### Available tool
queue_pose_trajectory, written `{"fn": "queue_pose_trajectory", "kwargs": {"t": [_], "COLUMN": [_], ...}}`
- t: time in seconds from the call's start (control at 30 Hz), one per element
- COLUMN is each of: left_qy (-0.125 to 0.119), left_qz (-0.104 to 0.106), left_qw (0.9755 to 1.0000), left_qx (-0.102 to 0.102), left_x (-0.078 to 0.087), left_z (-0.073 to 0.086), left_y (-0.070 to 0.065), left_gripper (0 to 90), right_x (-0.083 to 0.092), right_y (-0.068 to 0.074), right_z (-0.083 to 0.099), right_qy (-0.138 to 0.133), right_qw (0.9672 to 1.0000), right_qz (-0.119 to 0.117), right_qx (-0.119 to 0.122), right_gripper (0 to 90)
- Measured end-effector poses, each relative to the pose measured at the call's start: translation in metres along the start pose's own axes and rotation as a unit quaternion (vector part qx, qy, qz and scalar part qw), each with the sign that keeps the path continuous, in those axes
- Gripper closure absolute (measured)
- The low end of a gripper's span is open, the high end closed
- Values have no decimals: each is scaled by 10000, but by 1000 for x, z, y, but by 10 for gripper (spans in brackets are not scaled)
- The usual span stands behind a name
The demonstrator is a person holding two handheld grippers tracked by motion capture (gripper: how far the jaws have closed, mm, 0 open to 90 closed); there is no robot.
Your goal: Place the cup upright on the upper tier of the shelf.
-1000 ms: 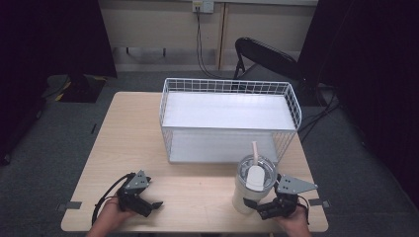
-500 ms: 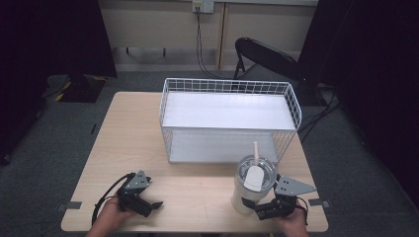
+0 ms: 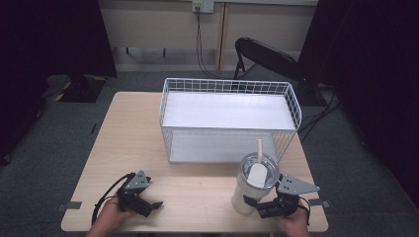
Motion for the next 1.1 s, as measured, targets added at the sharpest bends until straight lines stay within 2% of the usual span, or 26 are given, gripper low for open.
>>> {"fn": "queue_pose_trajectory", "kwargs": {"t": [0.13, 0.4, 0.77, 1.1], "left_qy": [0, 1, 1, 1], "left_qz": [0, -1, 1, 2], "left_qw": [10000, 10000, 10000, 10000], "left_qx": [0, -1, -1, -1], "left_x": [0, 0, 0, 0], "left_z": [0, 0, 0, 0], "left_y": [0, 0, 0, 0], "left_gripper": [5, 5, 5, 5], "right_x": [5, 10, 13, 10], "right_y": [-2, -12, -18, -18], "right_z": [-7, -20, -40, -53], "right_qy": [-75, -83, -78, -180], "right_qw": [9999, 9999, 9998, 9996], "right_qz": [55, 109, 153, -14], "right_qx": [64, -87, -69, -201], "right_gripper": [98, 98, 99, 100]}}
Point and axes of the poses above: each handheld gripper's, and its own axes: x roughly backward along the jaws, z roughly out of its underside, y roughly to its left, the point moved 4 cm from there along -x, roughly forward along the jaws, and after that the axes turned 6 degrees about y, right-handed, at the moved point
